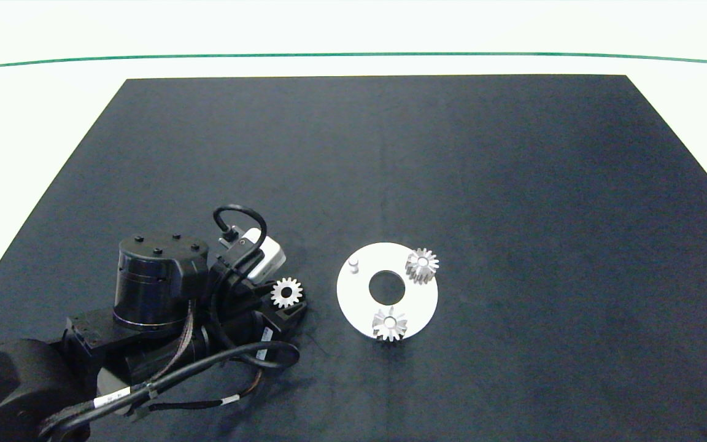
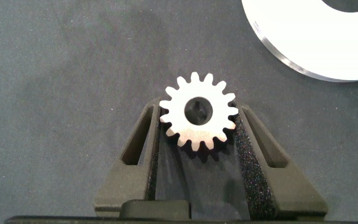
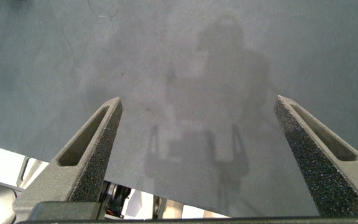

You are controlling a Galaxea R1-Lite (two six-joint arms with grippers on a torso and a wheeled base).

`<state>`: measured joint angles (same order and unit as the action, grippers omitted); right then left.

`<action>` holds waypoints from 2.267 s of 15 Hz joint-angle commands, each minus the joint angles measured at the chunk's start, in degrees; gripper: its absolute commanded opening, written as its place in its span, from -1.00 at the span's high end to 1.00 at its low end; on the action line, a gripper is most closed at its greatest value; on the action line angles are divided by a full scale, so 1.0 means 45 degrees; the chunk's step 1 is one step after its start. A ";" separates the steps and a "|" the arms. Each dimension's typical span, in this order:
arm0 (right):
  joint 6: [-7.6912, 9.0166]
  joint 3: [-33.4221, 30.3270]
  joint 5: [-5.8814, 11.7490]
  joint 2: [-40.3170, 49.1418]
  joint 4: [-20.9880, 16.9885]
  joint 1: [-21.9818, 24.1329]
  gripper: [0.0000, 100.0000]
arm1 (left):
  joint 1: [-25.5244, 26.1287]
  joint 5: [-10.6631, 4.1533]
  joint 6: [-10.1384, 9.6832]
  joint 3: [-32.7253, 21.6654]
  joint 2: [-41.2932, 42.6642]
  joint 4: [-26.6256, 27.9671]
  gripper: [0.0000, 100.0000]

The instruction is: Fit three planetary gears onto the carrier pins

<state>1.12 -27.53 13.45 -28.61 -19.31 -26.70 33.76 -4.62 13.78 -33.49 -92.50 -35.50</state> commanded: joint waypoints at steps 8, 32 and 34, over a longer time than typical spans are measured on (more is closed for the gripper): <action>0.0005 0.0082 0.0020 -0.0029 -0.0025 -0.0005 -1.00 | -0.0001 -0.0028 0.0025 0.0020 0.0107 -0.0021 0.74; -0.0015 0.0219 0.0020 0.0049 0.0150 -0.0532 -1.00 | 0.1483 -0.1298 0.0728 -0.3457 0.0263 0.2439 1.00; -0.0015 0.0219 0.0000 0.0030 0.0150 -0.0532 -1.00 | 0.1815 -0.1337 0.0728 -0.3926 0.0126 0.2928 1.00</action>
<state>1.04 -26.54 13.40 -28.39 -18.54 -29.07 41.03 -10.58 16.99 -49.53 -91.61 -22.46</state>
